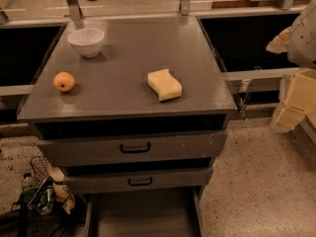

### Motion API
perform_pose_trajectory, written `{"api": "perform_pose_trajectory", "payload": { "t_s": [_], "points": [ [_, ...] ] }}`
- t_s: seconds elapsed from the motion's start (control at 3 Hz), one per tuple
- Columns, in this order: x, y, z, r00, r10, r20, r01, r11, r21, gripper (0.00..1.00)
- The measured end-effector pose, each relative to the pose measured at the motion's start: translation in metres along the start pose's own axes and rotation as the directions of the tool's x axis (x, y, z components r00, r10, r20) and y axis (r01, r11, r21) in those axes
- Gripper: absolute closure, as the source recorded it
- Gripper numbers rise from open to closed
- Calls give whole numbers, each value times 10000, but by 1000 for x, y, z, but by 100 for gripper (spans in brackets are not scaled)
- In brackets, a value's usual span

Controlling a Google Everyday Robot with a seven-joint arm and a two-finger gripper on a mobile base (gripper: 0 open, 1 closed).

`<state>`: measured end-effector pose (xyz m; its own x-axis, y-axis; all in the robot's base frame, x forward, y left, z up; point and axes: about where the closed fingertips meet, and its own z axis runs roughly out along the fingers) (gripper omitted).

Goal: Place sponge into bottom drawer

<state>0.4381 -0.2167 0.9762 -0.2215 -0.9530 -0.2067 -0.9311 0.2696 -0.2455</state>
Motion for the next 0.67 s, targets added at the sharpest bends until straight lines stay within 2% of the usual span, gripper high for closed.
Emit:
{"api": "perform_pose_trajectory", "payload": {
  "t_s": [0.33, 0.67],
  "points": [
    [0, 0, 0, 10000, 0, 0, 0, 10000, 0, 0],
    [-2, -3, 0, 9998, 4, -199, 2, 9995, 306, 0]
  ]
}}
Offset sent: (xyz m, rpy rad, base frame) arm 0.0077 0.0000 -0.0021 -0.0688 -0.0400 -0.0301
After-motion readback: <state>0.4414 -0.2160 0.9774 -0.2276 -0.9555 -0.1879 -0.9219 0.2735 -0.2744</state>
